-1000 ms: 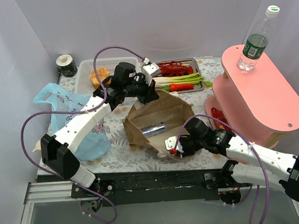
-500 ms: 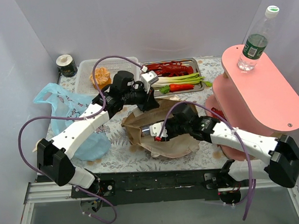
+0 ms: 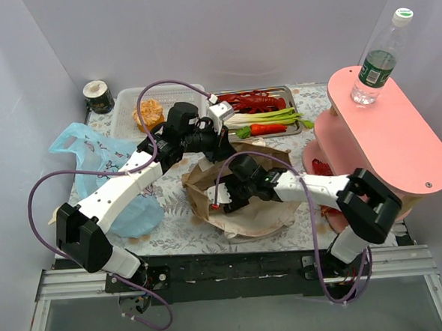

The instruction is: Untie the knot of the grocery bags and take out the mixed food

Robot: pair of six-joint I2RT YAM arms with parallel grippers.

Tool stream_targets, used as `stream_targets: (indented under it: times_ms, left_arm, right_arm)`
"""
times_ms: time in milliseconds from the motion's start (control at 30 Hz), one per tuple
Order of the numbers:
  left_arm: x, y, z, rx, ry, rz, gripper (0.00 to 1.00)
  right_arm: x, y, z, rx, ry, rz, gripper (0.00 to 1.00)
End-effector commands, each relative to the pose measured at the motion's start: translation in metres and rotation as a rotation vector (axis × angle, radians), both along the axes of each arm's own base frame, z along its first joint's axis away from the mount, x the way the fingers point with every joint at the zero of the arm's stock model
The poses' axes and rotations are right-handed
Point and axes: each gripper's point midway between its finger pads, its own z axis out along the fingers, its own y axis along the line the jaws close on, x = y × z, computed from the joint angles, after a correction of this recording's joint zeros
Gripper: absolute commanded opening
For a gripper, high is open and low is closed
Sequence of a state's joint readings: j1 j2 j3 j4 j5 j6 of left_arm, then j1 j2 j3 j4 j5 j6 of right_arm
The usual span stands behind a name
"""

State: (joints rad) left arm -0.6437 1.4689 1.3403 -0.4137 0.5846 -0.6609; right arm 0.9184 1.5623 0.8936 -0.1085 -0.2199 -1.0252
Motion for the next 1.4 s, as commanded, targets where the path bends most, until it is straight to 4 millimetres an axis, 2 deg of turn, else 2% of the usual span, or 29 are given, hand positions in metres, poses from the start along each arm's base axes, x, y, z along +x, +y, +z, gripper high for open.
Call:
stream_targets:
  times_ms: [0, 33, 133, 167, 233, 300, 333, 367, 400, 433, 500, 533, 600, 633, 700, 733, 833, 867, 933, 967, 1033, 1067, 1100, 1167, 1200, 1233, 1267, 1300, 1367]
  left_arm:
    - [-0.002, -0.006, 0.022, -0.060, -0.032, -0.034, 0.00]
    - [-0.003, -0.006, 0.023, -0.061, -0.032, -0.035, 0.00]
    - [-0.003, -0.005, 0.022, -0.061, -0.032, -0.032, 0.00]
    - [-0.003, -0.005, 0.022, -0.059, -0.031, -0.029, 0.00]
    - [0.000, -0.002, 0.023, -0.049, -0.046, -0.010, 0.00]
    - [0.001, 0.000, 0.023, -0.038, -0.061, 0.001, 0.00]
    - [0.004, 0.002, 0.021, -0.027, -0.068, 0.017, 0.00]
    - [0.006, 0.004, 0.019, -0.021, -0.072, 0.031, 0.00]
    - [0.008, 0.005, 0.017, -0.012, -0.077, 0.046, 0.00]
    - [0.016, 0.009, 0.014, 0.006, -0.090, 0.088, 0.00]
    - [0.026, 0.012, 0.013, 0.020, -0.106, 0.136, 0.00]
    - [0.031, 0.014, 0.013, 0.029, -0.125, 0.149, 0.00]
    - [0.045, 0.021, 0.018, 0.034, -0.148, 0.191, 0.00]
    - [0.050, 0.023, 0.021, 0.034, -0.154, 0.203, 0.00]
    - [0.065, 0.029, 0.017, 0.040, -0.133, 0.243, 0.00]
    - [0.070, 0.029, 0.022, 0.031, -0.137, 0.253, 0.00]
    - [0.084, 0.033, 0.015, 0.048, -0.115, 0.292, 0.00]
    - [0.086, 0.034, 0.014, 0.052, -0.114, 0.295, 0.00]
    - [0.087, 0.033, 0.009, 0.066, -0.110, 0.284, 0.00]
    - [0.087, 0.033, 0.007, 0.072, -0.105, 0.277, 0.00]
    - [0.086, 0.031, 0.001, 0.084, -0.098, 0.260, 0.00]
    - [0.084, 0.032, -0.003, 0.093, -0.088, 0.255, 0.00]
    - [0.084, 0.032, -0.008, 0.105, -0.082, 0.249, 0.00]
    - [0.083, 0.031, -0.011, 0.116, -0.074, 0.239, 0.00]
    - [0.083, 0.031, -0.010, 0.117, -0.073, 0.237, 0.00]
    - [0.083, 0.031, -0.011, 0.119, -0.071, 0.237, 0.00]
    - [0.083, 0.030, -0.011, 0.118, -0.070, 0.234, 0.00]
    - [0.084, 0.029, -0.007, 0.112, -0.077, 0.232, 0.00]
    - [0.085, 0.026, -0.006, 0.112, -0.078, 0.227, 0.00]
  right_arm:
    - [0.034, 0.031, 0.006, 0.035, -0.092, -0.011, 0.68]
    - [0.040, 0.037, 0.005, 0.047, -0.105, -0.019, 0.68]
    - [0.047, 0.038, -0.016, 0.003, -0.098, -0.032, 0.63]
    - [0.045, 0.035, -0.025, -0.018, -0.092, -0.023, 0.50]
    - [0.041, 0.030, -0.029, -0.037, -0.101, 0.005, 0.36]
    - [0.032, 0.025, -0.021, -0.022, -0.098, 0.017, 0.19]
    - [0.030, 0.023, 0.001, 0.021, -0.117, 0.011, 0.09]
    - [0.026, 0.022, 0.012, 0.050, -0.116, 0.007, 0.02]
    - [0.020, 0.016, 0.018, 0.065, -0.109, -0.004, 0.01]
    - [0.017, 0.014, 0.050, 0.140, -0.125, -0.031, 0.01]
    - [-0.001, -0.001, 0.064, 0.149, -0.069, -0.035, 0.01]
    - [-0.009, -0.008, 0.091, 0.208, -0.071, -0.053, 0.01]
    - [-0.019, -0.021, 0.113, 0.259, -0.019, -0.097, 0.01]
    - [-0.025, -0.029, 0.142, 0.337, -0.021, -0.099, 0.01]
    - [-0.034, -0.040, 0.172, 0.454, 0.038, -0.080, 0.01]
    - [-0.041, -0.047, 0.203, 0.542, 0.001, -0.071, 0.01]
    - [-0.051, -0.061, 0.253, 0.666, -0.042, -0.093, 0.01]
    - [-0.051, -0.066, 0.283, 0.719, -0.064, -0.121, 0.01]
    - [-0.050, -0.076, 0.312, 0.764, -0.090, -0.168, 0.01]
    - [-0.043, -0.087, 0.344, 0.815, -0.138, -0.214, 0.01]
    - [-0.036, -0.101, 0.378, 0.880, -0.159, -0.281, 0.01]
    - [-0.025, -0.115, 0.395, 0.909, -0.203, -0.340, 0.01]
    - [-0.031, -0.128, 0.433, 0.977, -0.256, -0.349, 0.01]
    - [-0.024, -0.150, 0.463, 1.002, -0.317, -0.424, 0.01]
    - [-0.033, -0.165, 0.498, 1.052, -0.385, -0.431, 0.01]
    - [-0.033, -0.177, 0.511, 1.076, -0.414, -0.470, 0.01]
    - [-0.026, -0.199, 0.522, 1.097, -0.476, -0.568, 0.01]
    - [-0.031, -0.213, 0.536, 1.119, -0.526, -0.604, 0.01]
    - [-0.037, -0.238, 0.545, 1.123, -0.608, -0.686, 0.01]
